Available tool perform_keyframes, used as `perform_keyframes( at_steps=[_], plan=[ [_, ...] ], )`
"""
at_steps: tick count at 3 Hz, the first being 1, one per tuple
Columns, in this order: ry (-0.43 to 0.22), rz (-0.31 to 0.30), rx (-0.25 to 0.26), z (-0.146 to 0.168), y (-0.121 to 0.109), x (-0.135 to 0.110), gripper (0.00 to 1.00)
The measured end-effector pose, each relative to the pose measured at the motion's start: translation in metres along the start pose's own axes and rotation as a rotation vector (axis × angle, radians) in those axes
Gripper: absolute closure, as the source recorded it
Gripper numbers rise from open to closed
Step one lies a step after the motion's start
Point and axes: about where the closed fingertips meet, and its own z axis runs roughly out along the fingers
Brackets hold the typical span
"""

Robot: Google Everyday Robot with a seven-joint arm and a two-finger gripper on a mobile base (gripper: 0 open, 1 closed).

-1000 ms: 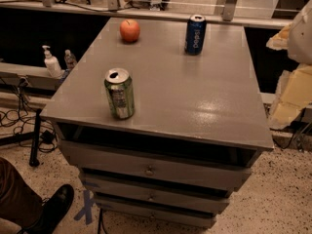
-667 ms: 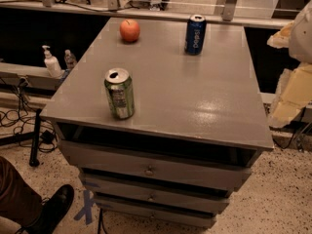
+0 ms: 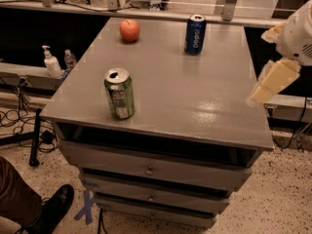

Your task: Move pepsi can near green can

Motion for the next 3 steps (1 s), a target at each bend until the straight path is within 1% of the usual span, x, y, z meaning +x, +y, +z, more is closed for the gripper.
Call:
perform_keyframes(
  at_steps=[1, 2, 3],
  plan=[
    [-0.135, 0.067, 0.053, 0.032, -0.043, -0.012, 0.00],
    [-0.270, 0.142, 0.077, 0.063, -0.079, -0.025, 0.00],
    [-0.382, 0.211, 0.095, 0.091, -0.099, -0.043, 0.00]
  ],
)
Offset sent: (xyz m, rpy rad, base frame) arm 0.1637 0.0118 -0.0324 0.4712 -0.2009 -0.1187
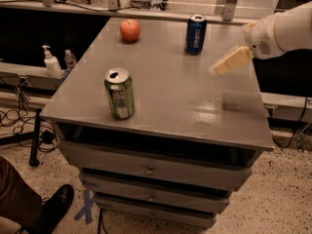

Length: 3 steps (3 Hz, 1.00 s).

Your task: Move pepsi can near green can

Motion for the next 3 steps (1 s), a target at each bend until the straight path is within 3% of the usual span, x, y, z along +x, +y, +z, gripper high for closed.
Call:
perform_keyframes(
  at_steps=[1, 2, 3],
  plan=[
    [-0.106, 0.108, -0.004, 0.027, -0.007, -0.014, 0.00],
    [-0.106, 0.108, -0.004, 0.027, -0.007, -0.014, 0.00],
    [-0.151, 0.125, -0.012, 0.047, -0.010, -0.019, 0.00]
  ],
)
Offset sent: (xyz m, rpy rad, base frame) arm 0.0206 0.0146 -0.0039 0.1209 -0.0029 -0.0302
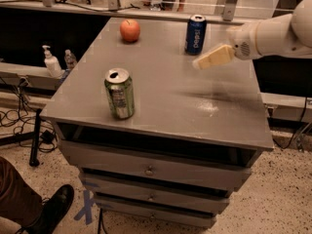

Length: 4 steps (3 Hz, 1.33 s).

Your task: Move pepsi can near green can

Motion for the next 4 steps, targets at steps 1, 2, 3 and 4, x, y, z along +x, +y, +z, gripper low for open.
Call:
perform_keyframes(
  at_steps=[1, 2, 3, 4],
  plan=[
    [-0.055, 0.007, 0.006, 0.025, -0.010, -0.002, 0.00],
    [-0.108, 0.019, 0.029, 0.050, -0.025, -0.007, 0.00],
    [-0.147, 0.024, 0.069, 0.076, -0.043, -0.011, 0.00],
    [-0.190, 0.064, 0.110, 0.096, -0.063, -0.015, 0.00]
  ],
)
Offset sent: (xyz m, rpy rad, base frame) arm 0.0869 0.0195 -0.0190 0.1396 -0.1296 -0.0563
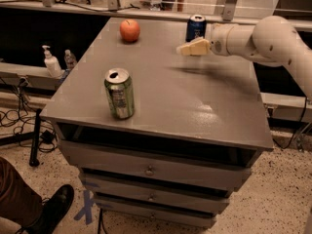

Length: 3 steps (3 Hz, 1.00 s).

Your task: Move pepsi can near green can

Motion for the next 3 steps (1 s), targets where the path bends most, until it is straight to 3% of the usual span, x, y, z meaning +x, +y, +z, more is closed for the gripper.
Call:
perform_keyframes(
  at_steps=[1, 3],
  plan=[
    [-0.043, 0.035, 0.032, 0.024, -0.011, -0.004, 0.00],
    [-0.088, 0.075, 0.083, 0.036, -0.025, -0.007, 0.42]
  ],
)
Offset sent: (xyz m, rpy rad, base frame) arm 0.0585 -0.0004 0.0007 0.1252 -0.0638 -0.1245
